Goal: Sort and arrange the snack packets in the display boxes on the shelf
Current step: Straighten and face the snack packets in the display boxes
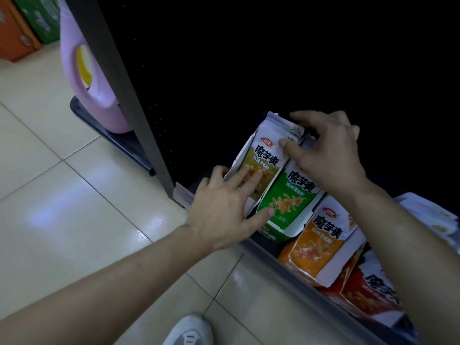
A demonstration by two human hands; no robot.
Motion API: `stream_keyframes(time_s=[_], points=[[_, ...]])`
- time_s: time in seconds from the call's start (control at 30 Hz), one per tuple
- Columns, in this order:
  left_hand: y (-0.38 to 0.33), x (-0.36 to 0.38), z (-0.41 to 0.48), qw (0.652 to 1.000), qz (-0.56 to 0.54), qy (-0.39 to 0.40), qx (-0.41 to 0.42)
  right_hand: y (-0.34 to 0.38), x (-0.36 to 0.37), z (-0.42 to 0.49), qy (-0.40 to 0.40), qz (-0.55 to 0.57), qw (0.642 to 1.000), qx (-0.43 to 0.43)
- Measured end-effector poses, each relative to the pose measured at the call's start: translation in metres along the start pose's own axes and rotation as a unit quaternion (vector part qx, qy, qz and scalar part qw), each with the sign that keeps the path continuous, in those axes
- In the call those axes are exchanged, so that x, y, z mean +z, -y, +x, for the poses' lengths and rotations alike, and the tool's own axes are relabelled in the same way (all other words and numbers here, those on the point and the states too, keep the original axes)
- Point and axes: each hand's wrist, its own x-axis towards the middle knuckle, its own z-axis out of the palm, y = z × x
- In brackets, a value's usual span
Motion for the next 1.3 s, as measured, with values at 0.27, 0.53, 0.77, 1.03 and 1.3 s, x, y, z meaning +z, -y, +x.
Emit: stream_keyframes(time_s=[0.27,0.53,0.77,1.03,1.3], points=[[-0.007,-0.010,0.013,0.996,0.086,-0.006,0.023,0.000,0.003,0.008,0.003,0.070,0.997,-0.012],[-0.006,0.002,0.010,0.999,0.048,-0.006,-0.006,0.000,0.005,-0.003,-0.045,0.087,0.995,0.006],[-0.006,0.004,0.009,0.999,0.038,-0.015,-0.006,-0.005,0.007,-0.023,0.042,-0.098,0.993,-0.040],[-0.006,0.005,0.008,0.999,0.026,-0.025,-0.006,-0.010,0.000,-0.001,-0.021,0.035,0.997,0.066],[-0.007,0.004,0.008,0.999,0.022,-0.024,-0.010,-0.005,-0.002,0.013,-0.022,0.034,0.995,0.089]])
